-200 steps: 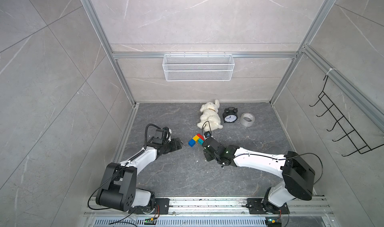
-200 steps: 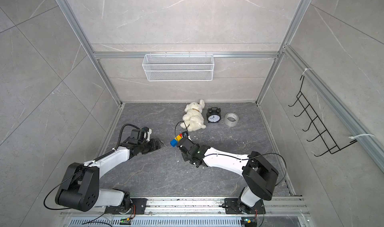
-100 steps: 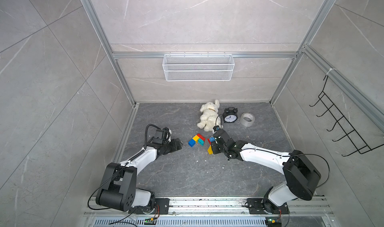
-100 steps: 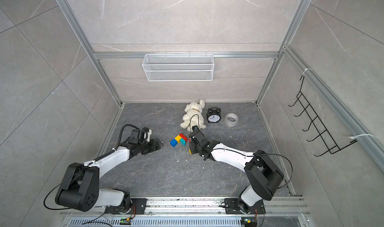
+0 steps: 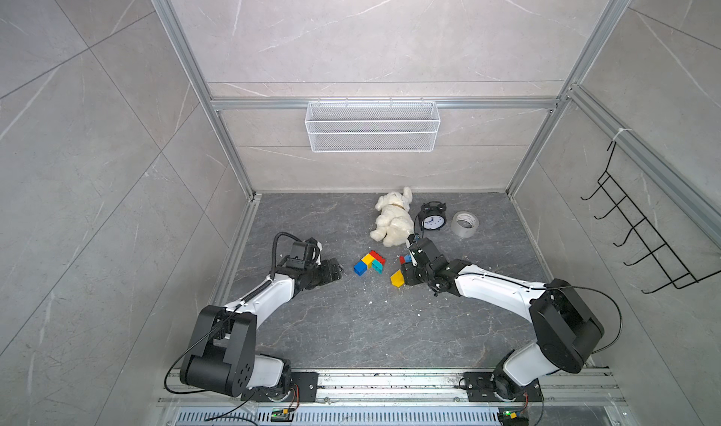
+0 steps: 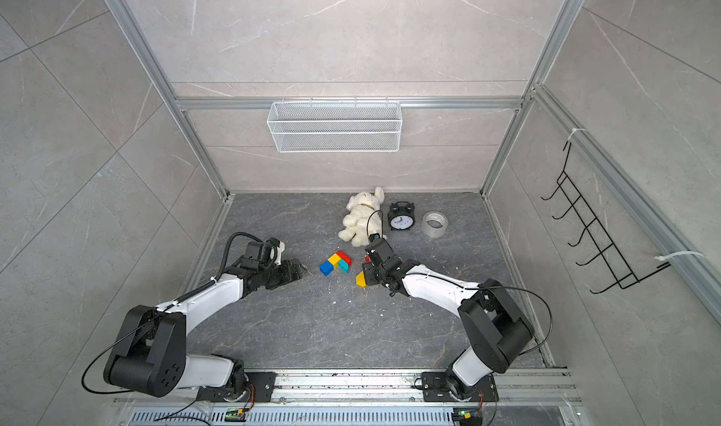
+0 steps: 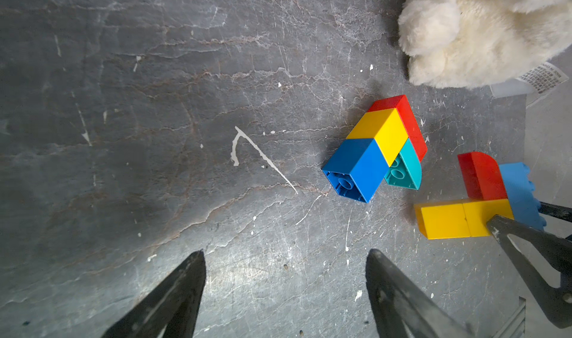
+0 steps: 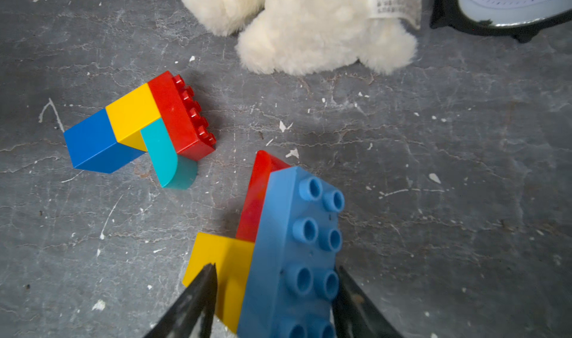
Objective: Assemble the letter r with lego
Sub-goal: Adjust the lego brick at the center of the board.
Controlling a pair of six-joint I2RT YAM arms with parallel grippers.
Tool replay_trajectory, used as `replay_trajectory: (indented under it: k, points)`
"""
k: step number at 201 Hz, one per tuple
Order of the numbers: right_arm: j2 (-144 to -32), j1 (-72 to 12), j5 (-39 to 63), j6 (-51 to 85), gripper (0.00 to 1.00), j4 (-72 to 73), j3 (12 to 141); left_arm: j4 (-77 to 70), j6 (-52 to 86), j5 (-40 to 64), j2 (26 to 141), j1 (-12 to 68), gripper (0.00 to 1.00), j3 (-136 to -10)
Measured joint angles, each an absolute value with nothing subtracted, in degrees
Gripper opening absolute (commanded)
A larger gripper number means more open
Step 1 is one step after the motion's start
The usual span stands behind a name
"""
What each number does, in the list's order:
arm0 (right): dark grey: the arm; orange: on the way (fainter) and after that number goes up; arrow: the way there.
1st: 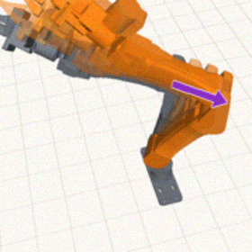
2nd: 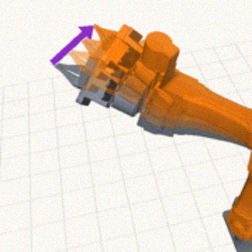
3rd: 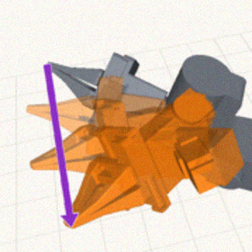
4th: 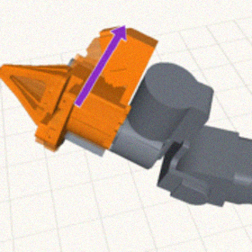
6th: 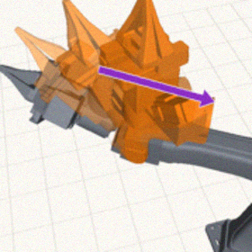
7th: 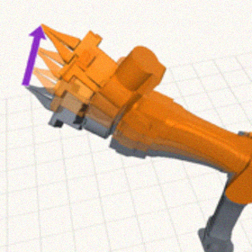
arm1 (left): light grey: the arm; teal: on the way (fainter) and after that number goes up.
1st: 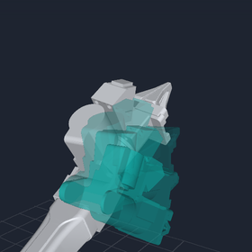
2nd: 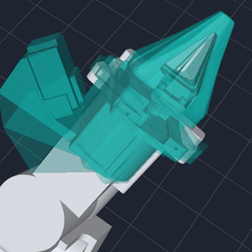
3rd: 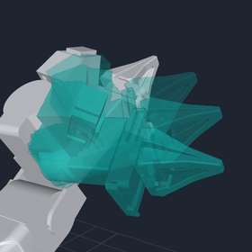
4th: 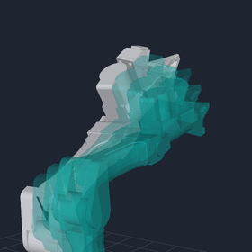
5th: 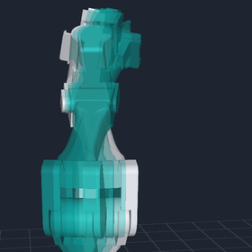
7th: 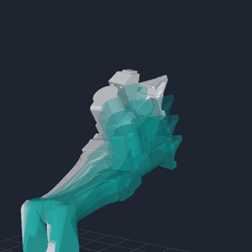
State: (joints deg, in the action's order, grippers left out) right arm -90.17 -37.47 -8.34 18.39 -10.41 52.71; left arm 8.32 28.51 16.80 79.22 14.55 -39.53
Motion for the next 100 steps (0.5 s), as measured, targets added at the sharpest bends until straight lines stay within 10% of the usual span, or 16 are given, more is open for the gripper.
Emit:
replay_trajectory:
  k: [100]
  points:
    - [-84.4,-33.3,-9.8,16.1,0.66,-12.8,50.5,8.4,28.1,15.0,77.8,14.5,0.85,-39.6]
